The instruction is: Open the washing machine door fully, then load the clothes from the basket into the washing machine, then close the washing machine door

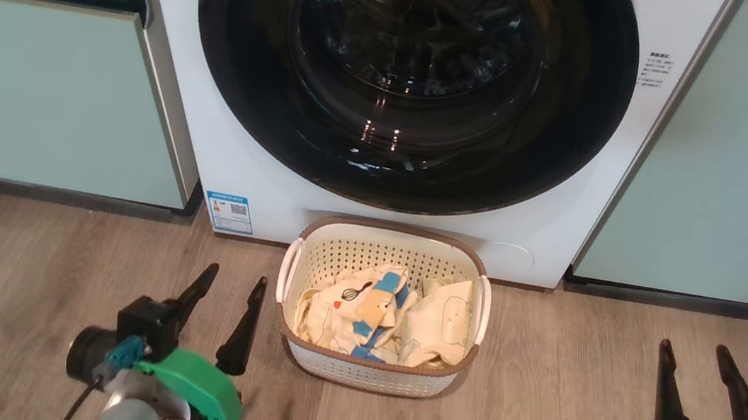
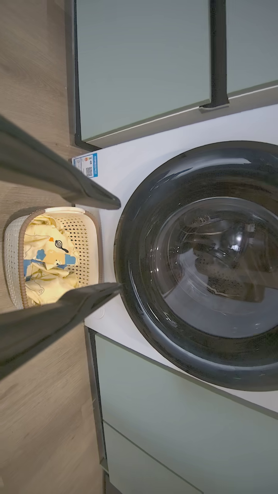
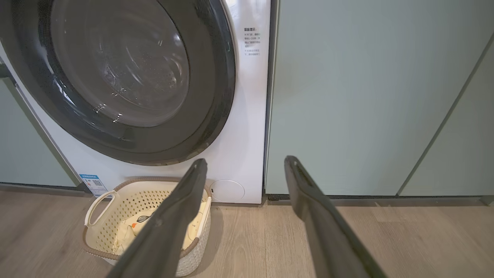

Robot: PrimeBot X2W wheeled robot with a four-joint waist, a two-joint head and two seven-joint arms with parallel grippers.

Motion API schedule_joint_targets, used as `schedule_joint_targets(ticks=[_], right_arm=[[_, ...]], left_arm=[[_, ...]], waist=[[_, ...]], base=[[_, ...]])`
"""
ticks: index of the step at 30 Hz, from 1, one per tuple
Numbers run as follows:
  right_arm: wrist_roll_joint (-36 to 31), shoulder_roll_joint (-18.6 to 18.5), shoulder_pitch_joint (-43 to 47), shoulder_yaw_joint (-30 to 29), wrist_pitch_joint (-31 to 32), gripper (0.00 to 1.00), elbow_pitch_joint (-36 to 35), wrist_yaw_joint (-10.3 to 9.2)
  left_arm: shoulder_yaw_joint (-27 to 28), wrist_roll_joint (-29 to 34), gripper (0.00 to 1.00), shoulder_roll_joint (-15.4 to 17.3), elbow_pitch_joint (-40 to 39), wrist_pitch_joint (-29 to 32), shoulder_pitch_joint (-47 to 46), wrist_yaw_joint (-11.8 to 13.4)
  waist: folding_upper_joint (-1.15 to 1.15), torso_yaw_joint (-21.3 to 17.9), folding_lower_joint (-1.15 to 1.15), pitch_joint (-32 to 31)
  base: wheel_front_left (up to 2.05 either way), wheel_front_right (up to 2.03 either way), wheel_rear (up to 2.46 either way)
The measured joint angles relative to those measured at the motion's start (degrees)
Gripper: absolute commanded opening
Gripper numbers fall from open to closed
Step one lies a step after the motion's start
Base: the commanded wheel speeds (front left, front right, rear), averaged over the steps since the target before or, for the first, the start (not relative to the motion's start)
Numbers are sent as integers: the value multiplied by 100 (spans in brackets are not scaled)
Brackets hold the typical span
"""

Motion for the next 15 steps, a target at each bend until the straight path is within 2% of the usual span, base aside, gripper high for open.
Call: schedule_joint_targets(ticks=[4, 15], right_arm=[[-250, 0, 0, -1, -57, 100, -1, 0], [-250, 4, 0, -71, -57, 100, -13, 0]], left_arm=[[-9, 181, 100, -1, 4, -67, -25, 1], [30, 157, 100, -4, 46, -67, -109, 52]], waist=[[0, -6, 0, 11], [0, -36, 0, 55]], base=[[0, 0, 0], [0, 0, 0]])
